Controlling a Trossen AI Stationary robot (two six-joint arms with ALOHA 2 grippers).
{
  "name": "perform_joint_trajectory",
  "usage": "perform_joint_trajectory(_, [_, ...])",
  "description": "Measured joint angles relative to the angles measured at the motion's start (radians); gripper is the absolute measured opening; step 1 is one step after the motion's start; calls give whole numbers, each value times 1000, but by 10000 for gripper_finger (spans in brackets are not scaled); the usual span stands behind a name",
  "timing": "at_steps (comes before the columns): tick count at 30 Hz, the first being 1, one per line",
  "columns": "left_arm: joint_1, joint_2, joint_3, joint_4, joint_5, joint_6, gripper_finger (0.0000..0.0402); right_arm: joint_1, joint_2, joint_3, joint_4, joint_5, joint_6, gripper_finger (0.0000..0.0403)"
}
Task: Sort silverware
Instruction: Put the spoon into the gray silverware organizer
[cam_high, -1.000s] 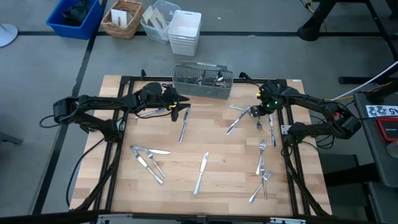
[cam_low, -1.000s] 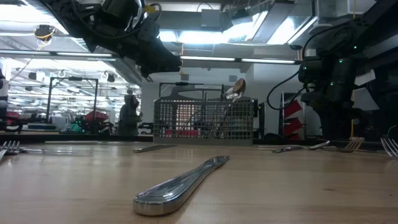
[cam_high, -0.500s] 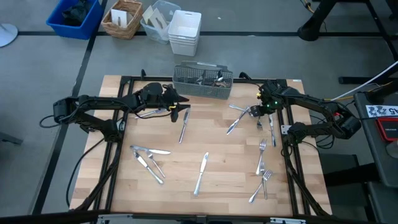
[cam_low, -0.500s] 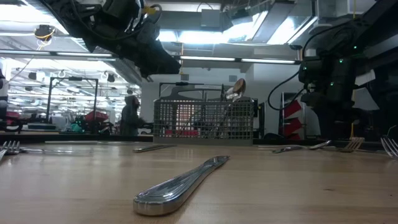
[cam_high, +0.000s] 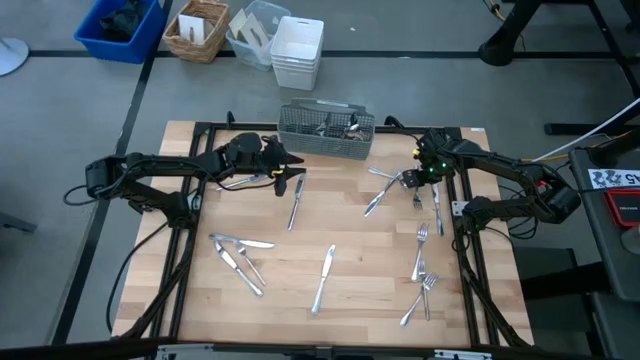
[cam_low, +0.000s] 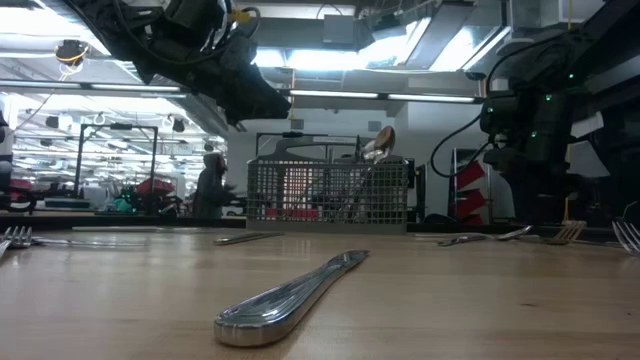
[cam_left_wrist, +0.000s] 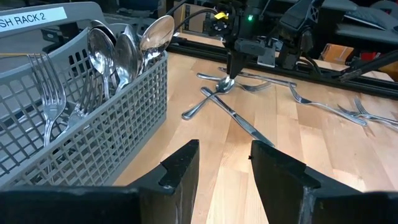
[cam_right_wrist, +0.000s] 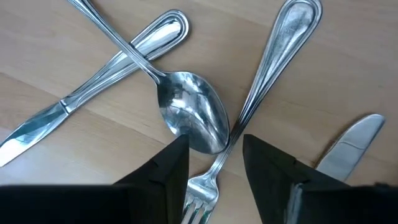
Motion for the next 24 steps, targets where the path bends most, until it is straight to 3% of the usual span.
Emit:
perform_joint_trajectory(18, [0, 0, 0, 0, 0, 0, 139, 1, 0, 0, 5, -34, 130, 153])
perform_joint_trajectory(24, [0, 0, 0, 0, 0, 0, 139, 1, 0, 0, 4, 26, 135, 153])
